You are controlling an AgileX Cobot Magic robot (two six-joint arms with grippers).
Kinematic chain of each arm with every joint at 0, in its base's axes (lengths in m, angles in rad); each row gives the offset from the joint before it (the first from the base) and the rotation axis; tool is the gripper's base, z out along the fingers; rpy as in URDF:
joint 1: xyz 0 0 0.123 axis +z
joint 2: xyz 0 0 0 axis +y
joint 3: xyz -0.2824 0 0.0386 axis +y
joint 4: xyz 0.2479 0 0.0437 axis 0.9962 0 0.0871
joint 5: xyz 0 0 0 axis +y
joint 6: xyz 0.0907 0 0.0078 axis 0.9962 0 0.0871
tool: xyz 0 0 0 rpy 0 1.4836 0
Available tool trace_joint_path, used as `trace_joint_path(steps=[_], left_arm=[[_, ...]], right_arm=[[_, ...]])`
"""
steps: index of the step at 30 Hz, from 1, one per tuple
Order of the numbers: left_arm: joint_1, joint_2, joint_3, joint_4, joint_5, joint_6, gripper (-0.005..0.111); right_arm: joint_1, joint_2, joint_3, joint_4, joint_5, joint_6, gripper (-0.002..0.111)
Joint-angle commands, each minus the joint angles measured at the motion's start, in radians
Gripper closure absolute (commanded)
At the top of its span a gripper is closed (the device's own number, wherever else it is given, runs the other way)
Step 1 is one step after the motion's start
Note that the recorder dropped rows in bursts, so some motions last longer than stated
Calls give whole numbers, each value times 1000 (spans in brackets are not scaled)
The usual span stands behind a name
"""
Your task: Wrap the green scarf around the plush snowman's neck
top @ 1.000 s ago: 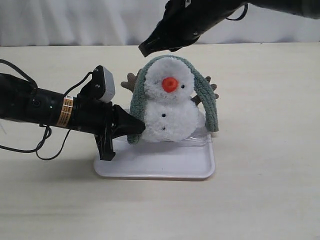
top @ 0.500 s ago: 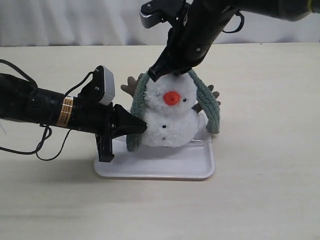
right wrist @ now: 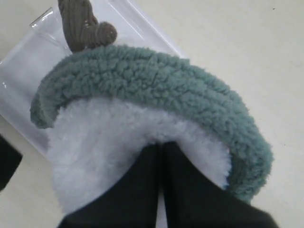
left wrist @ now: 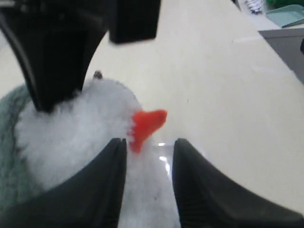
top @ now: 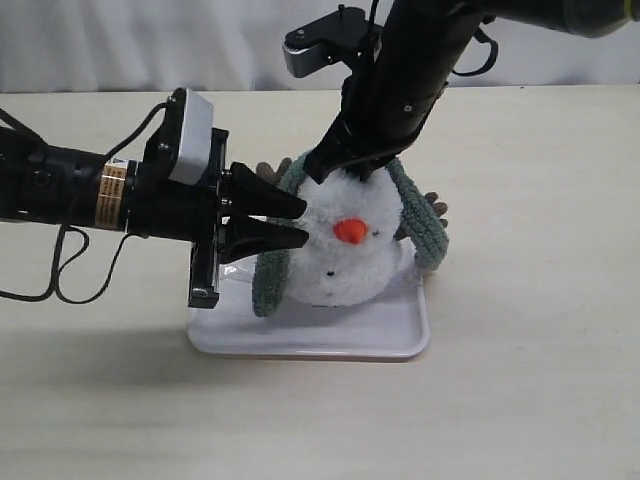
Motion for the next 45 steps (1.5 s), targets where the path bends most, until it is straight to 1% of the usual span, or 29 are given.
trace_joint_path(steps=[1, 2, 3, 4, 5, 8, 12, 15, 17, 20, 23, 25, 27, 29, 31, 34, 38, 45], left_arm=[[-45, 11, -7, -48, 83, 97, 74], [-57, 27, -7, -73, 88, 125, 74], [-83, 58, -7, -135, 79, 199, 74], [-96, 72, -7, -183, 93, 227, 74], [-106, 90, -7, -237, 136, 254, 74], [-106, 108, -7, -254, 193, 266, 74], [-106, 108, -7, -255, 191, 266, 74], [-106, 108, -7, -253, 191, 266, 74], [-106, 108, -7, -251, 191, 266, 74], [-106, 108, -7, -248, 191, 264, 74], [-106, 108, -7, -248, 191, 261, 74], [-106, 108, -7, -246, 191, 262, 74], [-106, 108, -7, -246, 189, 262, 74], [-106, 108, -7, -244, 189, 262, 74], [-106, 108, -7, -244, 187, 262, 74], [-106, 108, -7, -224, 173, 254, 74], [-106, 108, -7, -212, 162, 254, 74], [-79, 104, -7, -196, 186, 239, 74]], right_arm=[[13, 11, 9, 60, 57, -59, 104], [24, 11, 9, 60, 62, -61, 104], [51, 11, 9, 57, 83, -71, 104], [64, 11, 9, 57, 96, -73, 104], [83, 11, 9, 43, 109, -68, 104], [94, 11, 7, -15, 118, -23, 104], [94, -41, 3, -10, 103, -114, 104], [94, -113, 3, -23, 42, -142, 103], [94, -139, 3, -29, -3, -167, 98], [94, -153, 3, -121, -84, -122, 86], [92, -142, 3, -273, -139, 24, 75], [91, -126, 3, -379, -179, 136, 70], [91, -114, 3, -434, -224, 205, 70], [91, -100, 3, -430, -273, 245, 70], [88, -75, -17, -430, -272, 291, 73], [79, -22, -66, -430, -208, 296, 87], [79, 31, -83, -418, -116, 225, 104], [81, 40, -83, -213, 0, 78, 104]])
